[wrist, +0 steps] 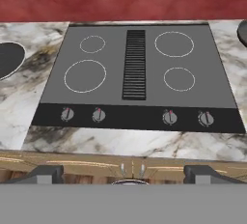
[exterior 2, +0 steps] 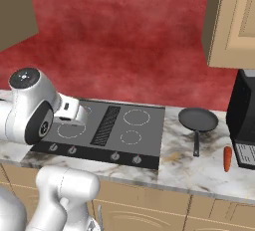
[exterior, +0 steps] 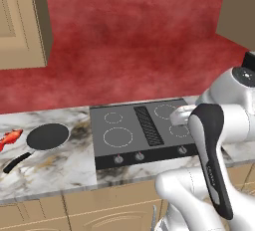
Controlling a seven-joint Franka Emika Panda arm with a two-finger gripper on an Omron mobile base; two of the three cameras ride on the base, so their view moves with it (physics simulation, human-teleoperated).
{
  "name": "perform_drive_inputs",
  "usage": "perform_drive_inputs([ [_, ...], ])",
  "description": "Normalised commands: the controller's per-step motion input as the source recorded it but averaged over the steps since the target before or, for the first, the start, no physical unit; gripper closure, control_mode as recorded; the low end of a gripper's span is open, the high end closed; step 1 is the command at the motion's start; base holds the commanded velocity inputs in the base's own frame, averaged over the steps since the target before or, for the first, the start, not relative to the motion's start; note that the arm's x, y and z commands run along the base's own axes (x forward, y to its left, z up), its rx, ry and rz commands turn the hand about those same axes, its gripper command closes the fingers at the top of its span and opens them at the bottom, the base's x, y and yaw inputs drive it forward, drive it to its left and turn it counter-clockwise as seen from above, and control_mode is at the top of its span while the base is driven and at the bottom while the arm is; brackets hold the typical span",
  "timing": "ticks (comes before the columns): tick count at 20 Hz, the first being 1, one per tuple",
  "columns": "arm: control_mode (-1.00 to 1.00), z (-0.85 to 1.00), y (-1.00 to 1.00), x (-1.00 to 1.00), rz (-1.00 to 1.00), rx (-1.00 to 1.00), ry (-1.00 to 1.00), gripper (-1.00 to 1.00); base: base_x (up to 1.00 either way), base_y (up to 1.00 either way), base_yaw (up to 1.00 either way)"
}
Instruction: Place both pans onto different burners. Then place the carrot and the fish on different pans.
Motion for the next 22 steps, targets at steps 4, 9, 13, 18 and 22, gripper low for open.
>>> perform_drive_inputs([
  [4, -1.00, 0.00, 0.00, -0.24, 0.00, 0.00, 0.00, -1.00, 0.00, 0.00, 0.00],
  [9, -1.00, 0.00, 0.00, -0.41, 0.00, 0.00, 0.00, -1.00, 0.00, 0.00, 0.00],
  [13, -1.00, 0.00, 0.00, -0.52, 0.00, 0.00, 0.00, -1.00, 0.00, 0.00, 0.00],
  [18, 1.00, 0.00, 0.00, -0.36, 0.00, 0.01, 0.00, -1.00, -0.07, 0.00, 0.00],
  [22, 1.00, 0.00, 0.00, 0.00, 0.00, 0.00, 0.00, -1.00, -0.15, 0.17, 0.00],
])
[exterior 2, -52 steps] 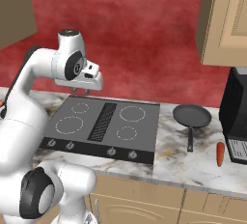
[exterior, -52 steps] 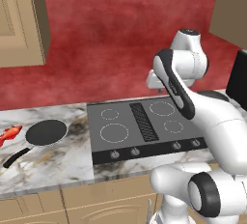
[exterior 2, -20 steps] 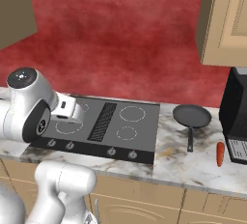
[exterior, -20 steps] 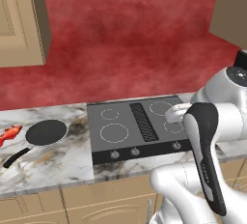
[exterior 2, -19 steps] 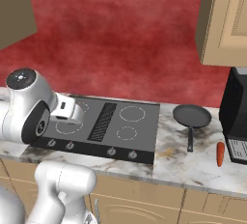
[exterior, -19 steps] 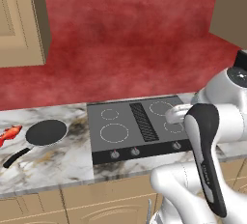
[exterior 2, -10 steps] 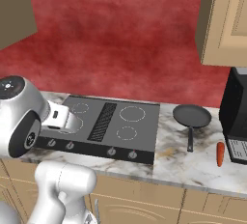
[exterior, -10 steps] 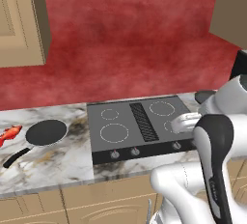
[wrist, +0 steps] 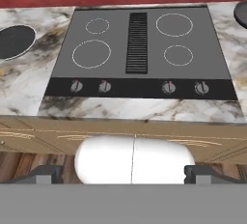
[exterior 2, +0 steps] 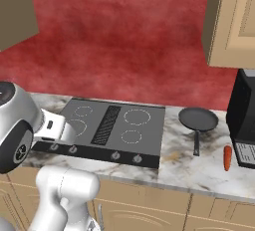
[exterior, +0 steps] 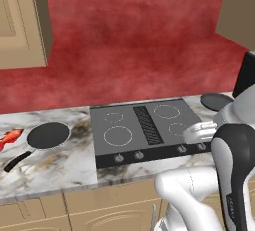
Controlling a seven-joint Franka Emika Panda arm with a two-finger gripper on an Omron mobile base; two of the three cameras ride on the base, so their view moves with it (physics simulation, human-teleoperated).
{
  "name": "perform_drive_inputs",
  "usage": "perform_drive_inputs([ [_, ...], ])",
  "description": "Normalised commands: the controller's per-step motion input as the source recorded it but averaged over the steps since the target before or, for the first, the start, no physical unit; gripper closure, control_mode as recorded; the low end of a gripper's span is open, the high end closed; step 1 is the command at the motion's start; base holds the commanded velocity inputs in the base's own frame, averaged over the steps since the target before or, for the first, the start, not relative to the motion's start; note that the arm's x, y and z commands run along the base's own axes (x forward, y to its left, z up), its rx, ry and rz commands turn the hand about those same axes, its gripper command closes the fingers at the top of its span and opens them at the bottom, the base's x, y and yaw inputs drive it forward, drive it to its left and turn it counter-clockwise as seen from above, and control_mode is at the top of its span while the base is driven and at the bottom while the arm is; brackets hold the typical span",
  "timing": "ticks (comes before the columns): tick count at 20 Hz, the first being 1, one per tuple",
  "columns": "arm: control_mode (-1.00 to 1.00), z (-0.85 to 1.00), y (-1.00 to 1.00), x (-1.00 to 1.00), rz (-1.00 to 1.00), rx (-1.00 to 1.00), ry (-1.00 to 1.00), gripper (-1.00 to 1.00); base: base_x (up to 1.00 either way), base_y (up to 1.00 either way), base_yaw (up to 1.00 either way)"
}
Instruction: Place both pans onto different burners. Then place the carrot and the fish on different pans.
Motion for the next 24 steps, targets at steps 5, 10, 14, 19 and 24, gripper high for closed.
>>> perform_drive_inputs([
  [5, 1.00, 0.00, 0.00, 0.00, 0.00, 0.00, 0.00, -1.00, 0.00, 0.56, 0.00],
  [10, 1.00, 0.00, 0.00, 0.00, 0.00, 0.00, 0.00, -1.00, 0.00, 0.81, 0.00],
  [14, 1.00, 0.00, 0.00, 0.00, 0.00, 0.00, 0.00, -1.00, 0.00, 0.82, 0.00],
  [19, 1.00, 0.00, 0.00, 0.00, 0.00, 0.00, 0.00, -1.00, 0.00, 0.66, 0.00],
  [24, 1.00, 0.00, 0.00, 0.00, 0.00, 0.00, 0.00, -1.00, 0.01, 0.48, -0.03],
])
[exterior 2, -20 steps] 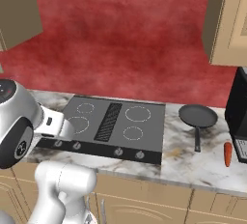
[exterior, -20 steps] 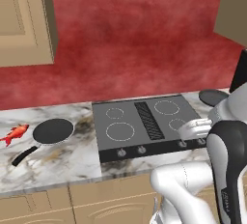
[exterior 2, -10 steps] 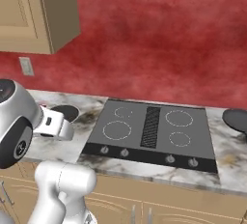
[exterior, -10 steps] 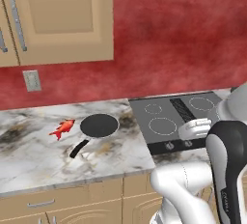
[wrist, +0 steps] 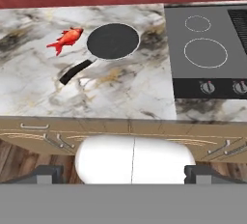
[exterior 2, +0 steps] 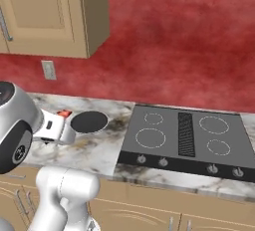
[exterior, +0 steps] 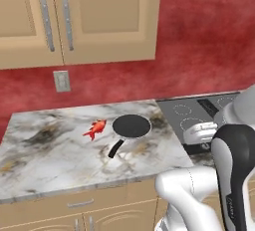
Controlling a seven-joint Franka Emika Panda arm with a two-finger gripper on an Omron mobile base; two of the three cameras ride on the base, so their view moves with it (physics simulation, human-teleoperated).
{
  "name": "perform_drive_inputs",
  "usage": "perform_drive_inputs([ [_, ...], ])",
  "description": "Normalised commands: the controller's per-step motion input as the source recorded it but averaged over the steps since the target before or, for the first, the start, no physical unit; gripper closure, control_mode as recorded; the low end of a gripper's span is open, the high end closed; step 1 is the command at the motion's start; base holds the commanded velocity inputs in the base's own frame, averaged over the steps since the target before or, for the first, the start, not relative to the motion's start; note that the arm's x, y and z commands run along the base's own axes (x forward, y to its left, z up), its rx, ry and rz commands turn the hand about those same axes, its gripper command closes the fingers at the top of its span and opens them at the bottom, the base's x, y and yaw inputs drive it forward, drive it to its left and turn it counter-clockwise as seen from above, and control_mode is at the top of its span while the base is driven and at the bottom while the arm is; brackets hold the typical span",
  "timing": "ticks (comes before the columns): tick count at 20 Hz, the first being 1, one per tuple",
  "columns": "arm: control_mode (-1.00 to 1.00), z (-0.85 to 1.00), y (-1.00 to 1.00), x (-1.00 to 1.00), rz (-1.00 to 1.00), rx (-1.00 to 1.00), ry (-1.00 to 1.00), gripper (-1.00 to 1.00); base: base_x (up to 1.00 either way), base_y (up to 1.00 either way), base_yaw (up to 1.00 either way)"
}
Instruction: Place both pans onto different burners. Then place the carrot and the fish on different pans.
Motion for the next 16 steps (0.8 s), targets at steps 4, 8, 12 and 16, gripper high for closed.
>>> perform_drive_inputs([
  [4, 1.00, 0.00, 0.00, 0.00, 0.00, 0.00, 0.00, -1.00, 0.18, 0.56, -0.08],
  [8, 1.00, 0.00, 0.00, 0.00, 0.00, 0.00, 0.00, -1.00, 0.31, 0.42, -0.08],
  [12, 1.00, 0.00, 0.00, 0.00, 0.00, 0.00, 0.00, -1.00, 0.36, 0.39, -0.08],
  [16, 1.00, 0.00, 0.00, 0.00, 0.00, 0.00, 0.00, -1.00, 0.43, 0.30, -0.07],
])
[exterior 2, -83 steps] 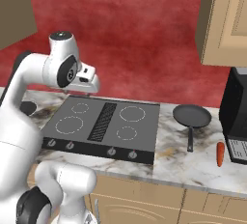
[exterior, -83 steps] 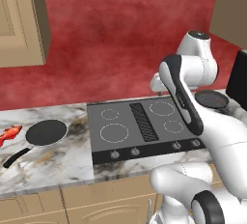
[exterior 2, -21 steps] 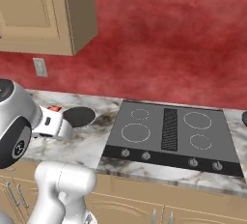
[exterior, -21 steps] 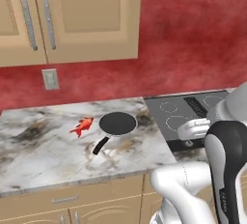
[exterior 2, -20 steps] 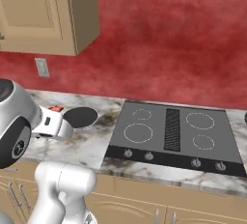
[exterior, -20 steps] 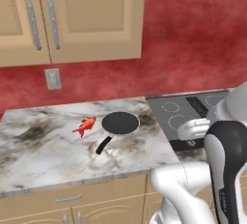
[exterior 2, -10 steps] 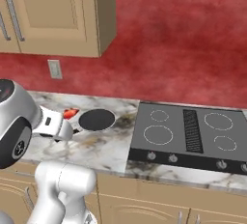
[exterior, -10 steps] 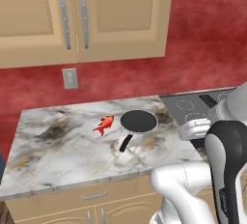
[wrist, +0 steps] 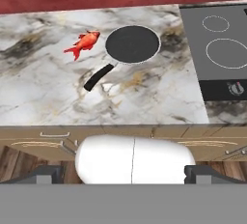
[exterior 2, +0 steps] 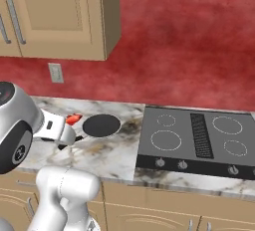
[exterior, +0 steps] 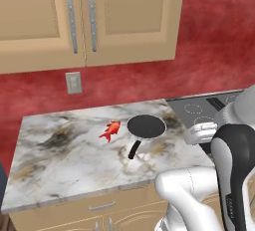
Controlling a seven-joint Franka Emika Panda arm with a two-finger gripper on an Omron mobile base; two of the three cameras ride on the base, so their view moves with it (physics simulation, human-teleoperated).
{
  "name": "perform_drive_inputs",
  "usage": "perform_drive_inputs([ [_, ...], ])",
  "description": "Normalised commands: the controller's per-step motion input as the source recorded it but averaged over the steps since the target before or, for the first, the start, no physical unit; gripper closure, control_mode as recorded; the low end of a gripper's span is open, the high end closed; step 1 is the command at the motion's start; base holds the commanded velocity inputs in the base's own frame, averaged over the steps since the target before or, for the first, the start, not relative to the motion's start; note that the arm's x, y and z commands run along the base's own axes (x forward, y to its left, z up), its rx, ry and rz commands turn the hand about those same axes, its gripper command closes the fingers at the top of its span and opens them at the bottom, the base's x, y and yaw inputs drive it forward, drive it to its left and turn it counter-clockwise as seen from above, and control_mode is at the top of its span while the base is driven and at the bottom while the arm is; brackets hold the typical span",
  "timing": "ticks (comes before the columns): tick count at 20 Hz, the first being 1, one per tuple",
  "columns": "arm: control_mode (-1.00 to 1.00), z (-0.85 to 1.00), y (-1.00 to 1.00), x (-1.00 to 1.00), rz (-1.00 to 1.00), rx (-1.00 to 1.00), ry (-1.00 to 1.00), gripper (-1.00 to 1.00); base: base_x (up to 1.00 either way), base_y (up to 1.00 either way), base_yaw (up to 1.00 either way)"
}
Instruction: Place both pans onto different burners. Then place the carrot and the fish on different pans.
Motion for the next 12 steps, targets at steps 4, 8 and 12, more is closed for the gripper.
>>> perform_drive_inputs([
  [4, 1.00, 0.00, 0.00, 0.00, 0.00, 0.00, 0.00, -1.00, 0.46, 0.33, -0.04],
  [8, -1.00, 0.00, 0.09, 0.09, 0.00, 0.00, 0.01, -1.00, 0.16, 0.16, -0.01],
  [12, -1.00, -0.04, 0.17, 0.12, 0.00, 0.00, 0.00, -1.00, 0.00, 0.00, 0.00],
])
